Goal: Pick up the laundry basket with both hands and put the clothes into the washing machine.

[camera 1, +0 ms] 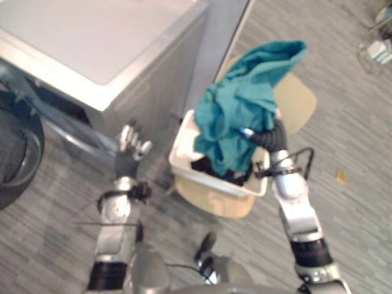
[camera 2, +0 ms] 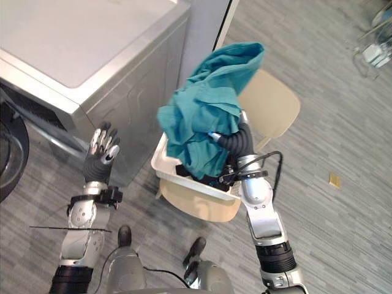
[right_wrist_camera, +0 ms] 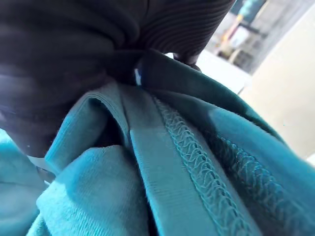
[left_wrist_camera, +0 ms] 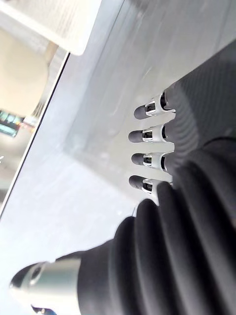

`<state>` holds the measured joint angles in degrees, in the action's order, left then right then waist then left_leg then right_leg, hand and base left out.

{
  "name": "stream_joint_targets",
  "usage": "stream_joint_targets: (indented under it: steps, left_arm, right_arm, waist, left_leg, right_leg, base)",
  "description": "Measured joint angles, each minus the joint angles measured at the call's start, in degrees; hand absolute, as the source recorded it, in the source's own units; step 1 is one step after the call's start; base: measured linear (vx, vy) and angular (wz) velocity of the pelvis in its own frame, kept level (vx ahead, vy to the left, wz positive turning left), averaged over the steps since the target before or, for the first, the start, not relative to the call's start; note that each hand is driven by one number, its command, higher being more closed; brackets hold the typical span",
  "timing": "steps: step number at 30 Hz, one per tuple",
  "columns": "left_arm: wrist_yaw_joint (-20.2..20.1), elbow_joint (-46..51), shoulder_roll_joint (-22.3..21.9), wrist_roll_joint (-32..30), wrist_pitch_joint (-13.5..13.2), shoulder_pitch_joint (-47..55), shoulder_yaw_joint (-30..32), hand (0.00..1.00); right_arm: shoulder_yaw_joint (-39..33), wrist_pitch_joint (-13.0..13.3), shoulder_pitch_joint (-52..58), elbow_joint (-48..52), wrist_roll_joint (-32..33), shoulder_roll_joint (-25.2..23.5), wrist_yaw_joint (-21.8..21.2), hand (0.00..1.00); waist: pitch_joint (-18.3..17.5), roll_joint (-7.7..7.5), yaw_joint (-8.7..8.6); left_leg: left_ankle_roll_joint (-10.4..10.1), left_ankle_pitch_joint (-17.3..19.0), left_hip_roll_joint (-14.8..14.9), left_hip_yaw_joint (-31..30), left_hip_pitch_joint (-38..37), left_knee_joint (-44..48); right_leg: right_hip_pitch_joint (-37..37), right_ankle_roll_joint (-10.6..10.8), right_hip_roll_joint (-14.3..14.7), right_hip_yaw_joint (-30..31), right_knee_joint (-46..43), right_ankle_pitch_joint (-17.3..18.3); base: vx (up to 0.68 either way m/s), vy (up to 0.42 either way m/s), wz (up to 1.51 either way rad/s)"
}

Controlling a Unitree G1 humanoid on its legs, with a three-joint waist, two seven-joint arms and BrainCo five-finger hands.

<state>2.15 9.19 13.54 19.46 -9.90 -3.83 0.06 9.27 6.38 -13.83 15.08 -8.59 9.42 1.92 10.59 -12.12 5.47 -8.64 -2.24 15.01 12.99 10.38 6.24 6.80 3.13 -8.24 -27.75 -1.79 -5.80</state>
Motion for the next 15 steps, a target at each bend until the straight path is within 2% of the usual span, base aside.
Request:
stream_joint_targets:
  steps: [4, 8, 15]
  left_arm:
    - [-0.7, 0.6, 0.7, -1.7, -0.3, -2.6, -0.5, 0.00]
    - [-1.0, 0.8, 0.2, -2.3, -0.4, -1.9, -1.4, 0.00]
    - [-3.3, 1.0, -0.2, -2.2, -0.3, 0.8, -2.2, 0.00]
  right_arm:
    - [1.0, 0.1, -2.2, -0.2, 1.3, 0.5, -2.2, 1.00]
    - [0.8, 0.0, -2.3, -0.6, 1.3, 2.5, -2.2, 1.00]
    - [-1.1, -0.7, -2.2, -5.4, 1.2, 2.5, -2.2, 1.00]
  waist:
    - [-1.9, 0.34, -0.08]
    - [-1.9, 0.39, -0.27]
    - [-1.9, 0.49, -0.16]
  left_leg:
    - [0.0, -0.1, -0.3, 1.5, -2.6, -1.7]
    - [0.0, -0.2, -1.1, 1.6, -3.2, -2.5]
    - [0.8, -0.9, -3.0, 1.5, -3.0, -3.9]
  right_leg:
    - [-0.9, 0.0, -0.2, 1.1, 0.0, 0.0]
    - [-1.1, 0.1, -0.9, 1.1, 0.0, -0.1]
    - [-0.6, 0.6, -2.5, 0.9, 0.0, -0.4]
  base:
    - [0.01, 0.024, -0.12]
    - [0.00, 0.019, 0.01]
    - [0.02, 0.044, 0.05]
